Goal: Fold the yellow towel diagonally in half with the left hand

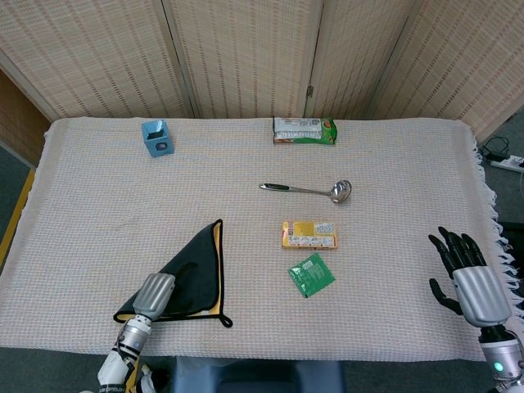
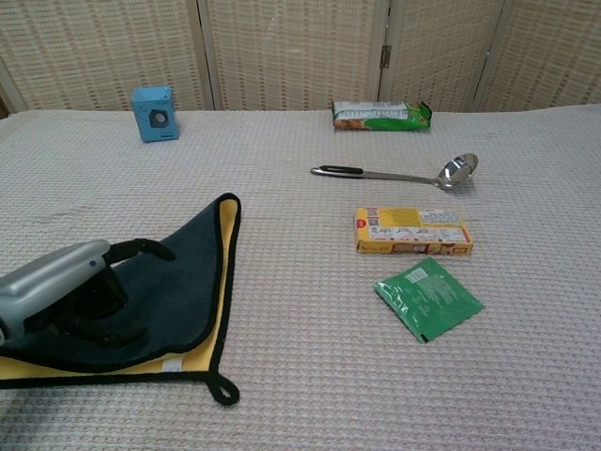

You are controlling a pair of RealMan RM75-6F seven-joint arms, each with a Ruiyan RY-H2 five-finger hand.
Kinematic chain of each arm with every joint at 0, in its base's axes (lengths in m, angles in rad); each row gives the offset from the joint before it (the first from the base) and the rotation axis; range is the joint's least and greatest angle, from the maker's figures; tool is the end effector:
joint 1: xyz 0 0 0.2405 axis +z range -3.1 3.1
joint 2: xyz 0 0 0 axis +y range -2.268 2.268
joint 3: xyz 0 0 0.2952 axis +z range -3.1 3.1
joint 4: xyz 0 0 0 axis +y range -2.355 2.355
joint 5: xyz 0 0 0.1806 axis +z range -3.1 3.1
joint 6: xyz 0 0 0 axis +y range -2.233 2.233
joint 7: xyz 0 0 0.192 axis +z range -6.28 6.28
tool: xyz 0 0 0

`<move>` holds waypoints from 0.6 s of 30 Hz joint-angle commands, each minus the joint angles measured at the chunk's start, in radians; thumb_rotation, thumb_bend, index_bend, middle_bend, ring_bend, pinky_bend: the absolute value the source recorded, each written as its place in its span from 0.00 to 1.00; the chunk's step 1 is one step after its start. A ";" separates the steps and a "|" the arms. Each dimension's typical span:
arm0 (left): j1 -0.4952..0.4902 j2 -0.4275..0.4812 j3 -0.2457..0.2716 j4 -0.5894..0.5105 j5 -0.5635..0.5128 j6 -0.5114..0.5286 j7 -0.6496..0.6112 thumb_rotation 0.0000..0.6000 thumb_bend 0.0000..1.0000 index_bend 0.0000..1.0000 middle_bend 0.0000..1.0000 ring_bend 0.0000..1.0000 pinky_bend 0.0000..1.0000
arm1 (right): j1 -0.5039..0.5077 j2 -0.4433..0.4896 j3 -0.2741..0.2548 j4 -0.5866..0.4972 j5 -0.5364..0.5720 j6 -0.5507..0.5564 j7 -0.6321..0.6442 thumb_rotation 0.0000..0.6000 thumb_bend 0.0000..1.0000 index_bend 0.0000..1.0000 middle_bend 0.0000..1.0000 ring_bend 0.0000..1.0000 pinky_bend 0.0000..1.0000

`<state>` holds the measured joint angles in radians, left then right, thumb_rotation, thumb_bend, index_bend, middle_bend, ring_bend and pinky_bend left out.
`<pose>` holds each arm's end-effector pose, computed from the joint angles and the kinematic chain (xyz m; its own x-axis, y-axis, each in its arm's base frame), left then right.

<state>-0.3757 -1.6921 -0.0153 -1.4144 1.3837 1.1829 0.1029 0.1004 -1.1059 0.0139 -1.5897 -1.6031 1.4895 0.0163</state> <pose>-0.2465 0.2889 -0.0444 0.1957 0.3258 0.9250 0.9672 -0.2196 -0.1273 -0.3206 -0.2272 0.1956 0.4227 -0.0256 0.9059 -0.9007 -0.1224 0.4168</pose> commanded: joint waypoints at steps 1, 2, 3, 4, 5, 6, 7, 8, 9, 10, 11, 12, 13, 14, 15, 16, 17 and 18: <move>0.001 -0.028 0.006 0.046 0.020 0.003 -0.022 1.00 0.34 0.22 1.00 1.00 1.00 | -0.006 0.004 0.000 -0.002 -0.007 0.014 0.006 1.00 0.49 0.00 0.00 0.00 0.00; 0.002 -0.033 0.008 0.054 0.024 0.006 -0.028 1.00 0.34 0.22 1.00 1.00 1.00 | -0.008 0.005 0.000 -0.002 -0.009 0.018 0.006 1.00 0.49 0.00 0.00 0.00 0.00; 0.004 -0.037 0.009 0.058 0.027 0.008 -0.035 1.00 0.34 0.21 1.00 1.00 1.00 | -0.009 0.006 0.000 -0.002 -0.010 0.021 0.007 1.00 0.49 0.00 0.00 0.00 0.00; 0.005 -0.040 0.010 0.061 0.032 0.011 -0.042 1.00 0.34 0.21 1.00 1.00 1.00 | -0.010 0.007 0.000 -0.002 -0.011 0.023 0.011 1.00 0.49 0.00 0.00 0.00 0.00; 0.006 -0.042 0.010 0.063 0.037 0.014 -0.047 1.00 0.34 0.21 1.00 1.00 1.00 | -0.010 0.008 0.000 -0.002 -0.012 0.023 0.013 1.00 0.49 0.00 0.00 0.00 0.00; 0.007 -0.044 0.011 0.065 0.042 0.018 -0.052 1.00 0.34 0.21 1.00 1.00 1.00 | -0.010 0.008 0.000 -0.002 -0.011 0.022 0.013 1.00 0.49 0.00 0.00 0.00 0.00; 0.008 -0.046 0.013 0.066 0.051 0.024 -0.060 1.00 0.34 0.21 1.00 1.00 1.00 | -0.010 0.009 0.001 -0.002 -0.010 0.022 0.014 1.00 0.49 0.00 0.00 0.00 0.00; 0.010 -0.047 0.015 0.067 0.056 0.028 -0.065 1.00 0.34 0.21 1.00 1.00 1.00 | -0.010 0.010 0.001 -0.002 -0.008 0.021 0.015 1.00 0.49 0.00 0.00 0.00 0.00; 0.012 -0.047 0.017 0.066 0.059 0.030 -0.070 1.00 0.34 0.21 1.00 1.00 1.00 | -0.011 0.011 0.002 -0.002 -0.007 0.021 0.017 1.00 0.49 0.00 0.00 0.00 0.00; 0.015 -0.048 0.020 0.064 0.063 0.033 -0.075 1.00 0.34 0.20 1.00 1.00 1.00 | -0.012 0.015 0.004 -0.004 -0.003 0.023 0.023 1.00 0.49 0.00 0.00 0.00 0.00; 0.017 -0.050 0.023 0.063 0.066 0.034 -0.079 1.00 0.34 0.20 1.00 1.00 1.00 | -0.013 0.018 0.007 -0.006 0.000 0.026 0.031 1.00 0.49 0.00 0.00 0.00 0.00; 0.019 -0.052 0.026 0.062 0.070 0.036 -0.083 1.00 0.34 0.20 1.00 1.00 1.00 | -0.015 0.022 0.010 -0.007 0.004 0.030 0.039 1.00 0.49 0.00 0.00 0.00 0.00; 0.021 -0.054 0.030 0.062 0.072 0.036 -0.089 1.00 0.34 0.20 1.00 1.00 1.00 | -0.018 0.026 0.014 -0.008 0.008 0.037 0.046 1.00 0.49 0.00 0.00 0.00 0.00; 0.023 -0.058 0.034 0.063 0.076 0.036 -0.096 1.00 0.34 0.20 1.00 1.00 1.00 | -0.023 0.030 0.019 -0.009 0.014 0.048 0.055 1.00 0.49 0.00 0.00 0.00 0.00; 0.024 -0.062 0.037 0.066 0.079 0.034 -0.100 1.00 0.34 0.20 1.00 1.00 1.00 | -0.027 0.033 0.022 -0.010 0.015 0.058 0.060 1.00 0.49 0.00 0.00 0.00 0.00; 0.024 -0.068 0.038 0.073 0.080 0.032 -0.107 1.00 0.34 0.20 1.00 1.00 1.00 | -0.032 0.037 0.024 -0.012 0.014 0.071 0.069 1.00 0.49 0.00 0.00 0.00 0.00; 0.024 -0.073 0.038 0.080 0.080 0.029 -0.111 1.00 0.34 0.20 1.00 1.00 1.00 | -0.037 0.040 0.025 -0.012 0.011 0.081 0.075 1.00 0.49 0.00 0.00 0.00 0.00; 0.023 -0.077 0.037 0.087 0.080 0.027 -0.114 1.00 0.34 0.20 1.00 1.00 1.00 | -0.041 0.042 0.026 -0.013 0.008 0.091 0.082 1.00 0.49 0.00 0.00 0.00 0.00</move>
<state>-0.3524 -1.7627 0.0211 -1.3356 1.4627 1.2134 -0.0053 0.0674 -1.0697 0.0359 -1.6003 -1.5931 1.5679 0.0874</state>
